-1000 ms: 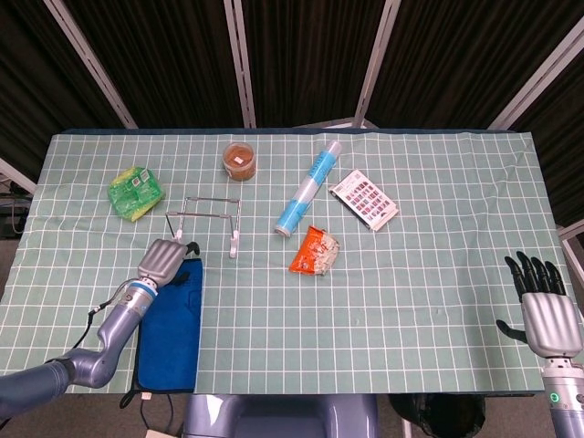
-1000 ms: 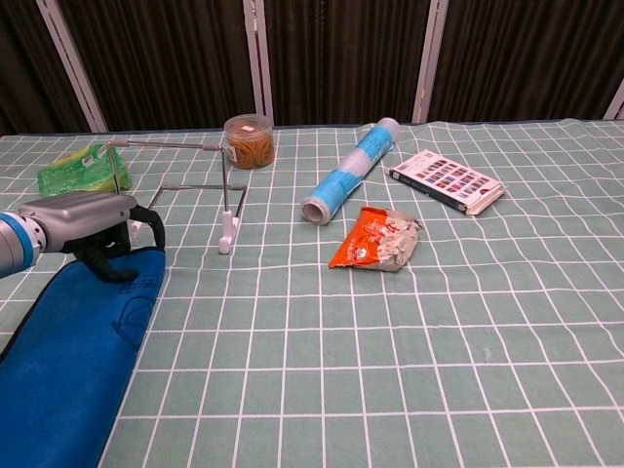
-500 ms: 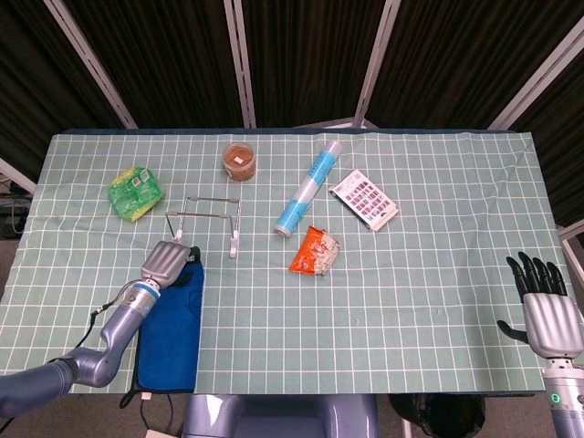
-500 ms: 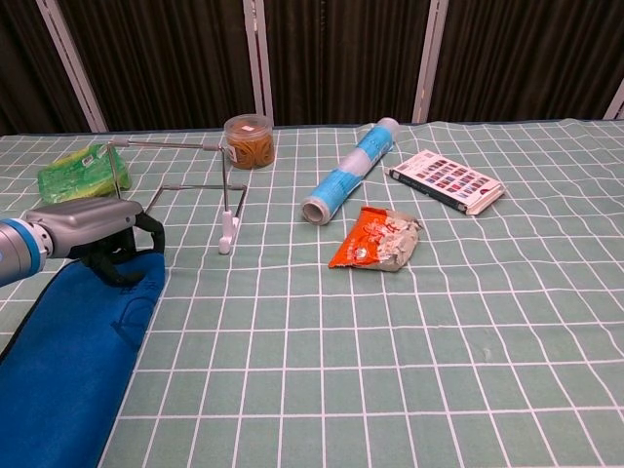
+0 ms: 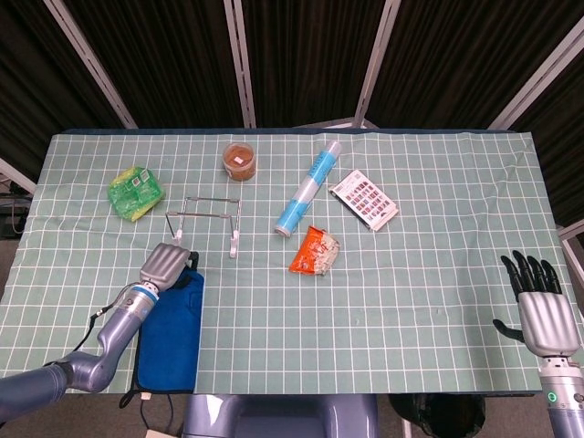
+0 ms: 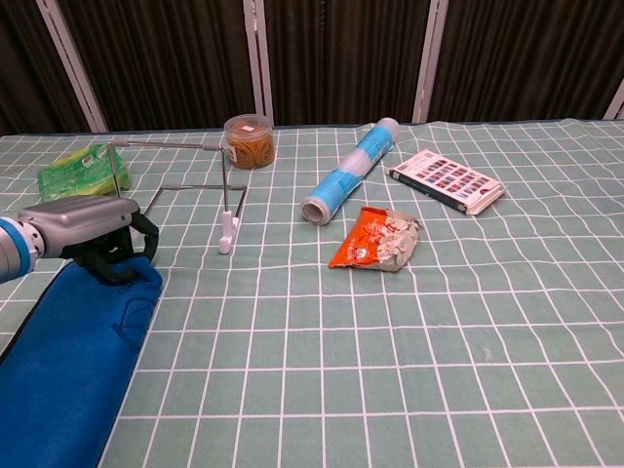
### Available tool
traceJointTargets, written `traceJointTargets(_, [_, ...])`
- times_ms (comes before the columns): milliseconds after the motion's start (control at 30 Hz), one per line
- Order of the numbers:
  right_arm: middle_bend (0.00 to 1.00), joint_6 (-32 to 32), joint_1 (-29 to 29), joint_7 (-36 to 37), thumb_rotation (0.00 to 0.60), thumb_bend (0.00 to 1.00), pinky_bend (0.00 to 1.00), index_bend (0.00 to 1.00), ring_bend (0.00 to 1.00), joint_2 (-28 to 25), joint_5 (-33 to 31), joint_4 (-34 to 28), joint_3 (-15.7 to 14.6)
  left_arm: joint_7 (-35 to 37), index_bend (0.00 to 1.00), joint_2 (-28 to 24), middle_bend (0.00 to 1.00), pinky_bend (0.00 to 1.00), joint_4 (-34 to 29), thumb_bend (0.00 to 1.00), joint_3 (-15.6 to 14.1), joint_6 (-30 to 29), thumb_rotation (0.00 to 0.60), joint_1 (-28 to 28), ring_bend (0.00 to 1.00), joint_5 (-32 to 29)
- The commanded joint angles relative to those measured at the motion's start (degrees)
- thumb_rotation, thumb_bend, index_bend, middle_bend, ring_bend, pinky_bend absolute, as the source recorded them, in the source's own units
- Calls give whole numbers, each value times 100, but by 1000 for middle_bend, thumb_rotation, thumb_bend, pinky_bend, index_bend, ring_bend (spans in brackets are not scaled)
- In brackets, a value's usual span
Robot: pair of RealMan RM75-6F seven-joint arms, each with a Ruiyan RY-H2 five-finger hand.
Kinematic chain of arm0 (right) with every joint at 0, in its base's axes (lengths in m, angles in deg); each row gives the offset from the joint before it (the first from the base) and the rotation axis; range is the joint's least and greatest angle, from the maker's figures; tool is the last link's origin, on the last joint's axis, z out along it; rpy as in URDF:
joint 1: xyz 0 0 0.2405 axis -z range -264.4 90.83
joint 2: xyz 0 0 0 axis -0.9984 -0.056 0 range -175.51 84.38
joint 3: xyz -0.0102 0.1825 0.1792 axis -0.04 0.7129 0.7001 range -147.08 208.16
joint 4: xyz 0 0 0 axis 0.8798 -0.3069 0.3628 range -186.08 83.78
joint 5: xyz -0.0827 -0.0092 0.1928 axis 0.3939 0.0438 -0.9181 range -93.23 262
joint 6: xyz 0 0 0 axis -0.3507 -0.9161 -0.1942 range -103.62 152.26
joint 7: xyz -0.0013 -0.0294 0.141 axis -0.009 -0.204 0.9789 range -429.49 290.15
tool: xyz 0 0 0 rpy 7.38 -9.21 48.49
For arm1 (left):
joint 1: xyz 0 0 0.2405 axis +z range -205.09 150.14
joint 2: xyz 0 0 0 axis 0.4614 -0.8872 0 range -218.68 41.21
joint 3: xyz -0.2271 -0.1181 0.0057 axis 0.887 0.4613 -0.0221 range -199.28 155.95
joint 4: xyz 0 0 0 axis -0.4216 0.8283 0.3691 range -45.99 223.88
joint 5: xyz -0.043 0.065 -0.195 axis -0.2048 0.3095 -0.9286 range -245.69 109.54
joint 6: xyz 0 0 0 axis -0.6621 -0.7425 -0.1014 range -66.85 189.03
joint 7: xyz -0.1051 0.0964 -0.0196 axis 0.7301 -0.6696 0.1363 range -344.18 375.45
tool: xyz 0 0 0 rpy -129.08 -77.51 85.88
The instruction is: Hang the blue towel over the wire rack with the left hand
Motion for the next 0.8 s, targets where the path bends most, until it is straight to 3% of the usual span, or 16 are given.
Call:
traceJointTargets(33, [0,7,-7,-13,600,0,0,0,0,0,10,-12,-5,-60,768,-130,930,1000,-159,688,-11,-124,600,52,938,38])
traceJointTargets(300, [0,-58,37,20,600,0,0,0,0,-29,6,-40,-9,-517,828,-741,933,1000,-1000,748,56,-714,600,190,938,152])
traceJointTargets(567, [0,-42,19,67,600,0,0,0,0,-50,74,-77,-32,-1393,844,-1565,934,1000,-2411,749,345,-1587,600,305,938,257])
traceJointTargets(800, [0,-113,49,255,600,0,0,0,0,-127,133,-109,-28,-2480,851,-2195,934,1000,-3476,749,751,-2015,600,203,938,-168])
